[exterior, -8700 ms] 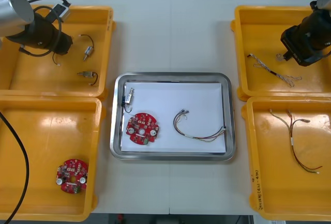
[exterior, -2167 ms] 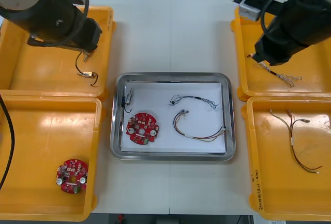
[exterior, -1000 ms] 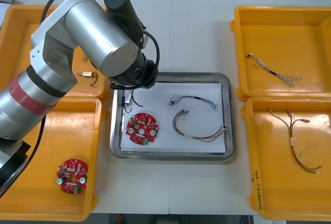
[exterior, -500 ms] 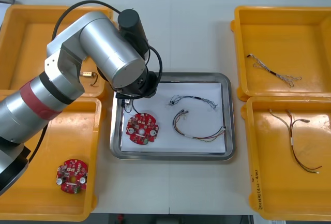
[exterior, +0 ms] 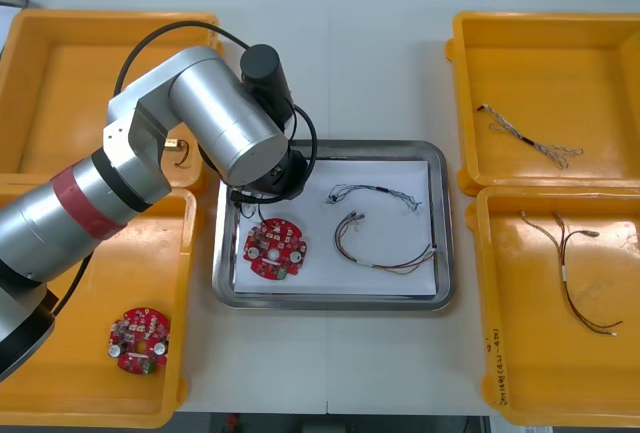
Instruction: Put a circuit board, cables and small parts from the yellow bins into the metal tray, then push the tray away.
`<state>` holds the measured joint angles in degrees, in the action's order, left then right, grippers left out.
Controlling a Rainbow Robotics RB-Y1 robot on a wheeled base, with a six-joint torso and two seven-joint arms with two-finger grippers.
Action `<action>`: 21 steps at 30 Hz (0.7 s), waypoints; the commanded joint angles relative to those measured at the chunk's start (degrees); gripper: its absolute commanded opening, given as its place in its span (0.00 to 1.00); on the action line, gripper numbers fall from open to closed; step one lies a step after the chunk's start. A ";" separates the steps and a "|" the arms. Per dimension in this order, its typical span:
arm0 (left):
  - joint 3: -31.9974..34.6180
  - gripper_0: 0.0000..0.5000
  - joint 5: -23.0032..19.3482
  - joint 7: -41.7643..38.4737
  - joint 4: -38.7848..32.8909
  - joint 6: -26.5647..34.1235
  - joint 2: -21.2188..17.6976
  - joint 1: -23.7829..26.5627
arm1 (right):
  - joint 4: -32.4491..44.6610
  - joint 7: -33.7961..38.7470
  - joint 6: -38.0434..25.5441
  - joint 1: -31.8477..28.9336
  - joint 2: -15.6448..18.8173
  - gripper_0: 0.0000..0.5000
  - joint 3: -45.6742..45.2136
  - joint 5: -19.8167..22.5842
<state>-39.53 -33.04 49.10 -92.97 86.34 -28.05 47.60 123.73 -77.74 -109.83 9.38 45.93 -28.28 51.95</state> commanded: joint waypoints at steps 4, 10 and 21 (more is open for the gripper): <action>-1.43 0.83 0.00 -5.07 -0.37 -1.79 1.24 0.12 | 1.87 3.56 -0.17 -1.56 -0.84 1.00 -1.78 -0.27; -1.43 1.00 0.08 -6.30 -1.17 -1.79 1.41 0.12 | 2.39 3.64 -0.17 -2.27 -0.84 1.00 -1.69 0.08; 2.44 1.00 1.05 -6.91 -5.47 3.92 1.41 0.21 | 4.94 3.82 -0.17 -3.94 -0.84 1.00 -1.78 0.43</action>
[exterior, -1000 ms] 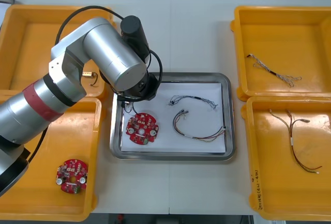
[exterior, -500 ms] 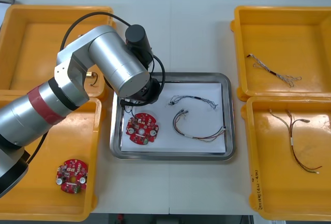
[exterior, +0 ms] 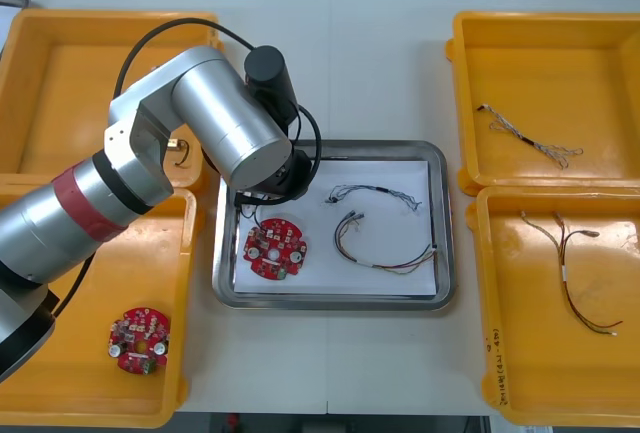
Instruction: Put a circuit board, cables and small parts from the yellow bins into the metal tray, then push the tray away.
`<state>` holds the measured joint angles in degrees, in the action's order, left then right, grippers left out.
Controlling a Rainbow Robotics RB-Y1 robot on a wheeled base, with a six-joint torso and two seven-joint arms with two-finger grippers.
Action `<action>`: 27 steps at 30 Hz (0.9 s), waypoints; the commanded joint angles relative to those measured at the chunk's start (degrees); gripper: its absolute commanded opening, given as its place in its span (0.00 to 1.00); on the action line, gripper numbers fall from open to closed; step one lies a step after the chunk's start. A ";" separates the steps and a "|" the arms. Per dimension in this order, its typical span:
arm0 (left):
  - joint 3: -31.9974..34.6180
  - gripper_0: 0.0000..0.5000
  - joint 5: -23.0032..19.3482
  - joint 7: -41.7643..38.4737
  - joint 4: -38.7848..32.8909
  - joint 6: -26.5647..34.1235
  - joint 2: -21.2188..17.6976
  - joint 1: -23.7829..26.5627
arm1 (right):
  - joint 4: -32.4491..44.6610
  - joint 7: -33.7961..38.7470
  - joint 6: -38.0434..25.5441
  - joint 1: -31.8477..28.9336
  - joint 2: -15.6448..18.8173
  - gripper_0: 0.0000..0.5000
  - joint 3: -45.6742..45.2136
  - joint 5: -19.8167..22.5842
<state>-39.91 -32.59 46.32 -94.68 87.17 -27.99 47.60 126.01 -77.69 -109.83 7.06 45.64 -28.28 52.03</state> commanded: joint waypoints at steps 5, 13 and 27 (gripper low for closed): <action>7.04 1.00 0.16 -3.78 -6.83 8.28 0.92 0.12 | 3.80 3.95 -0.17 -2.40 -0.55 1.00 -1.87 0.53; 14.34 1.00 -2.48 -2.37 -12.01 14.96 -1.10 0.12 | 4.06 4.30 -0.17 -2.57 -0.55 1.00 -1.95 0.71; 29.01 1.00 -10.74 4.66 -20.10 22.83 -6.99 -0.40 | 4.85 4.48 -0.17 -2.31 -0.29 1.00 -1.25 1.67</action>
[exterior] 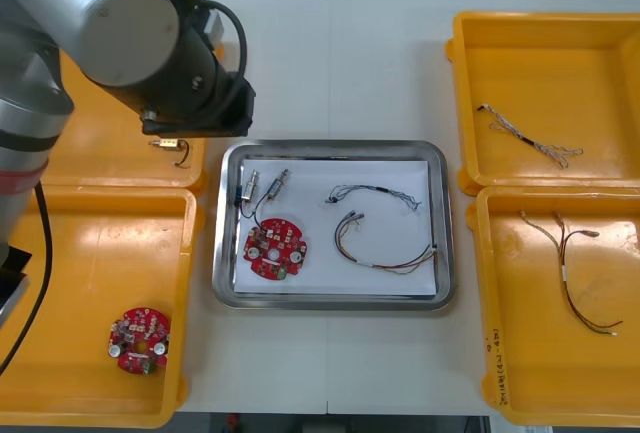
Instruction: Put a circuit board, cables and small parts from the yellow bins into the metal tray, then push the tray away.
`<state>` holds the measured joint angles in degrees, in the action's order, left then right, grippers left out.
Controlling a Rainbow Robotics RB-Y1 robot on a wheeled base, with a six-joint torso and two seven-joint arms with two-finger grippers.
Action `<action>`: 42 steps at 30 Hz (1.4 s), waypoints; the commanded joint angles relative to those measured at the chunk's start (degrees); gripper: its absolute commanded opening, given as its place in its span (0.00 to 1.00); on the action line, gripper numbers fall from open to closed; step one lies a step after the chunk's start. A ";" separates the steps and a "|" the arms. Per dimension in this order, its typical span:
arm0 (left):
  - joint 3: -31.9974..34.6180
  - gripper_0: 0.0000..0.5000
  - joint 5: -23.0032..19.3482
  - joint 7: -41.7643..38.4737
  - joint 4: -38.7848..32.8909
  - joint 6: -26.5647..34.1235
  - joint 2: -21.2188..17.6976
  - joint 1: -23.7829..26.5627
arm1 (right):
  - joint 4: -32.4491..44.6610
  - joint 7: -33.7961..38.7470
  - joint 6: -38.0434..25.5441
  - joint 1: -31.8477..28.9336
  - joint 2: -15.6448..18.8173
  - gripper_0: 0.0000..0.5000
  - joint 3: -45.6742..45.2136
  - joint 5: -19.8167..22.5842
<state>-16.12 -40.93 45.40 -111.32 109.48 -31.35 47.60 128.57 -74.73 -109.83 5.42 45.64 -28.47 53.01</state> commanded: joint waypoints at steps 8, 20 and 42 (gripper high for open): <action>10.84 1.00 -5.13 8.57 -6.54 0.52 -7.50 -4.53 | 5.55 1.69 -0.17 0.56 0.95 1.00 3.60 2.28; 18.31 1.00 -7.68 17.27 -8.92 0.52 -14.09 -12.00 | 6.25 2.05 -0.17 8.38 2.70 1.00 15.72 4.91; 32.73 1.00 -15.15 23.42 -16.04 0.52 -22.79 -30.20 | 6.16 2.13 -0.17 30.53 2.79 1.00 46.40 4.12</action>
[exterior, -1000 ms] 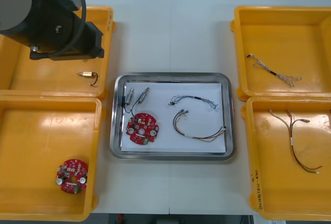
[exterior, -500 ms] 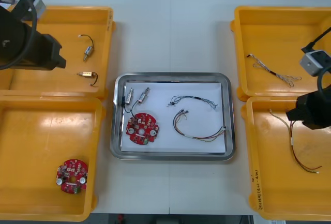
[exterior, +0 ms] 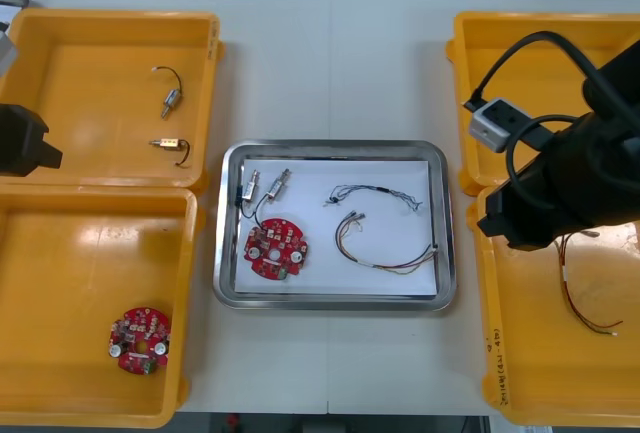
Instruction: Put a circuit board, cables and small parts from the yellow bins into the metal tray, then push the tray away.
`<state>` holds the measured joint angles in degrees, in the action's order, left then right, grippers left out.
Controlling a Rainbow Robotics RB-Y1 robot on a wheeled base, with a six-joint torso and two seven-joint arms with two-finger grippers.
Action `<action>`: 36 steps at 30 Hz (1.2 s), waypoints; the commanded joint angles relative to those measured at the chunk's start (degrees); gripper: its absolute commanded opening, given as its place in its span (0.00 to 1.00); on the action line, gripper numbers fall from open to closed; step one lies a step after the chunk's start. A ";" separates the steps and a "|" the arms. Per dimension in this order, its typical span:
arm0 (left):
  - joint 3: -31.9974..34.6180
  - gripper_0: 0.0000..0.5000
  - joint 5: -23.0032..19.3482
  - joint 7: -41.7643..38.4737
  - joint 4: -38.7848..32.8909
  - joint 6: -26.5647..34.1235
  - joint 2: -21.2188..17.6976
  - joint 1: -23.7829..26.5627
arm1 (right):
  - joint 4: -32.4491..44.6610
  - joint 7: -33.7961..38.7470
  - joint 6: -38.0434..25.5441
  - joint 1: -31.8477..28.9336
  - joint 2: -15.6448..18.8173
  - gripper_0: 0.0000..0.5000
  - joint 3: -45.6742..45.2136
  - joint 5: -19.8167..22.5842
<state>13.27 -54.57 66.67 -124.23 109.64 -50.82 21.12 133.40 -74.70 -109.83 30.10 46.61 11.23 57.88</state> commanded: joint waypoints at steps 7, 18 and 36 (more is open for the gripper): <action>5.28 1.00 -1.94 1.97 -5.49 0.36 -3.76 -7.41 | 0.10 1.84 -0.17 11.48 -0.11 1.00 14.70 -1.37; 8.35 1.00 -3.53 1.53 -8.22 0.36 -3.85 -12.77 | -7.54 0.35 0.59 20.35 -8.81 1.00 28.50 -4.35; 8.53 1.00 -3.61 1.35 -8.83 0.36 -3.76 -13.30 | -13.52 -4.93 15.53 23.69 -13.03 1.00 45.72 -9.54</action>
<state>20.06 -57.71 66.67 -131.37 109.64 -51.94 8.77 120.65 -75.23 -95.53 51.50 35.41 54.19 49.22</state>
